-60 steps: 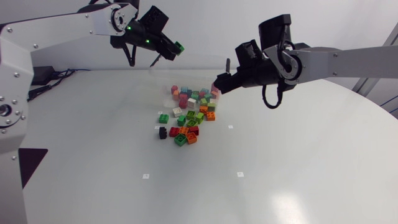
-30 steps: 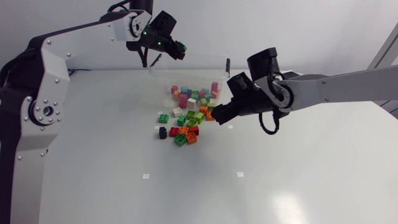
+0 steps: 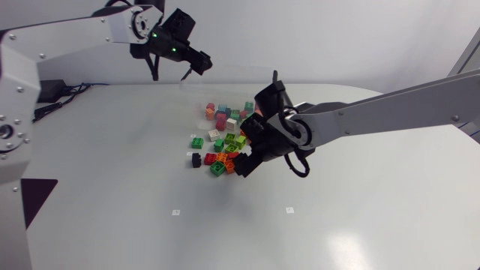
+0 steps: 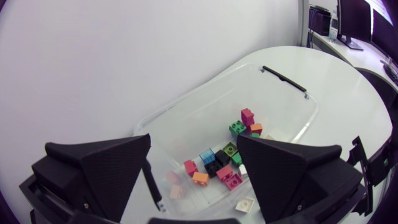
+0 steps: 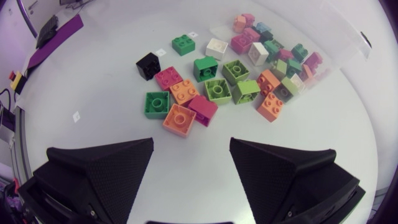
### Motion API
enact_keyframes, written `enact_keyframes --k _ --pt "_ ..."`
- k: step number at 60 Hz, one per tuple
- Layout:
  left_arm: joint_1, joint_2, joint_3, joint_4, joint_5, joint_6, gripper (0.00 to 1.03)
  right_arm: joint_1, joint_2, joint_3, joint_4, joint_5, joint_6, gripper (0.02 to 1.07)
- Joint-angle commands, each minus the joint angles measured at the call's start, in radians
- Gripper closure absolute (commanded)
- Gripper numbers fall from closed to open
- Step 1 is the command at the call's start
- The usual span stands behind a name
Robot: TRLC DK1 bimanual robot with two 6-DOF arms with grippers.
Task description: Place the duplo bricks in the container
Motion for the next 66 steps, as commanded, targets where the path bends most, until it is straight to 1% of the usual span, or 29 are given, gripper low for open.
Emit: enact_keyframes --k 1,3,8,12,16,19,22,26,34,40,66 --pt "0.02 -0.12 -0.101 0.016 -0.001 0.023 0.05 0.035 0.046 0.053 -0.057 0.036 0.032 0.18" --pt "0.028 -0.163 -0.158 0.023 -0.001 0.046 0.05 0.047 0.067 0.083 -0.097 0.072 0.05 0.18" --pt "0.045 -0.229 -0.254 0.023 -0.001 0.1 0.05 0.058 0.11 0.143 -0.176 0.09 0.084 0.18" --pt "0.056 -0.303 -0.368 0.023 -0.001 0.176 0.05 0.065 0.144 0.183 -0.215 0.118 0.104 0.18" --pt "0.076 -0.365 -0.469 0.026 0.002 0.241 0.05 0.067 0.204 0.252 -0.285 0.127 0.136 0.19" --pt "0.089 -0.402 -0.529 0.024 0.014 0.285 0.05 0.067 0.252 0.306 -0.338 0.127 0.155 0.19" --pt "0.111 -0.47 -0.624 0.021 0.046 0.35 0.05 0.067 0.284 0.344 -0.367 0.138 0.168 0.19" --pt "0.129 -0.514 -0.692 0.018 0.083 0.388 0.05 0.067 0.311 0.385 -0.398 0.139 0.188 0.19" --pt "0.145 -0.556 -0.782 -0.007 0.118 0.48 0.05 0.067 0.348 0.454 -0.45 0.136 0.208 0.2" --pt "0.157 -0.569 -0.828 -0.025 0.149 0.529 0.05 0.073 0.368 0.488 -0.466 0.131 0.225 0.21" --pt "0.205 -0.616 -0.932 -0.025 0.189 0.624 0.06 0.095 0.436 0.617 -0.561 0.127 0.26 0.21"
